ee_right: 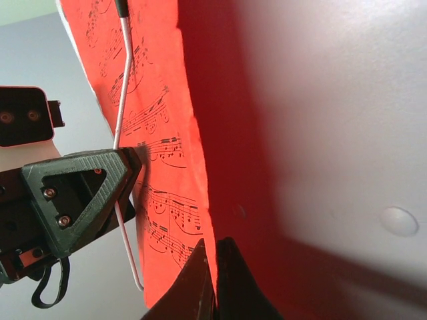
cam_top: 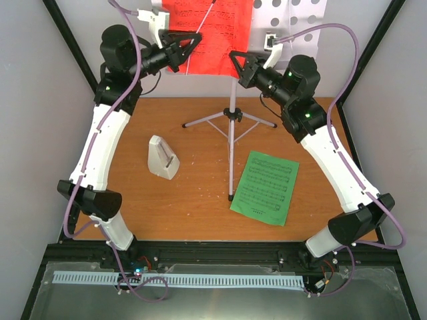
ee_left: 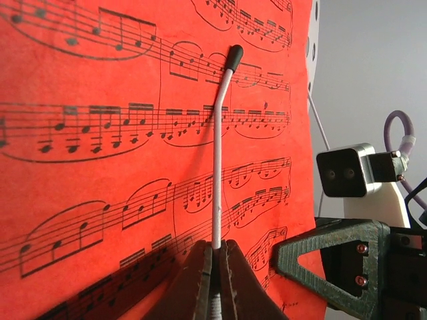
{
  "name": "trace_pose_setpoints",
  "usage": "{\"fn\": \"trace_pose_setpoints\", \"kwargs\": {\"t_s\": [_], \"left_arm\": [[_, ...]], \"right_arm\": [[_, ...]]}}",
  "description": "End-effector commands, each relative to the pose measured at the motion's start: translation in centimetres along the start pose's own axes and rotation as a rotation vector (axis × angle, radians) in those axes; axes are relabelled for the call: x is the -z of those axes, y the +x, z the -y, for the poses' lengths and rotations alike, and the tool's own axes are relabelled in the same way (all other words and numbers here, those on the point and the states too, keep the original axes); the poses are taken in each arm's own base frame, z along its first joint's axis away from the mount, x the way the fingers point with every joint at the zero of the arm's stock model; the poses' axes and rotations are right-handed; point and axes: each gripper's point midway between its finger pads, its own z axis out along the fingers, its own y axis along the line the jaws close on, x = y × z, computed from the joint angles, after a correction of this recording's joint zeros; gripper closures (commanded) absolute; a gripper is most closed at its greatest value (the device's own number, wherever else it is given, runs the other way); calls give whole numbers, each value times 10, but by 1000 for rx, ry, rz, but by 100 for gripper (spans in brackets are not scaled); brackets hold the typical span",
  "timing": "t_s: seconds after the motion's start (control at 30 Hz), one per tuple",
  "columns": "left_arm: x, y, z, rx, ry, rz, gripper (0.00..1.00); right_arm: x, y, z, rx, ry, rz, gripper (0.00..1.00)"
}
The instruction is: Pack up the instrument practice props
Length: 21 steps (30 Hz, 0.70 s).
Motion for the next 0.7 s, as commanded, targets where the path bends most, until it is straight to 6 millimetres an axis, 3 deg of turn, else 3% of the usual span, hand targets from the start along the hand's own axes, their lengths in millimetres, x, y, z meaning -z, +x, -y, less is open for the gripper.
{"fn": "trace_pose_setpoints", "kwargs": {"t_s": [0.0,0.43,0.53,0.67], "left_arm": [[9,-17,24,-71,66,60,100],[15,-19,33,-102,106,99,100],[15,-19,34,-97,107,103,100],[14,-19,33,-92,111,101,100]], "right_arm": [[13,-14,-4,26,23,49,97],[29,-23,-4,49,68,87,97],[48,-33,2,87,144,150,97],[91,-55,17,136,294,247,97]]}}
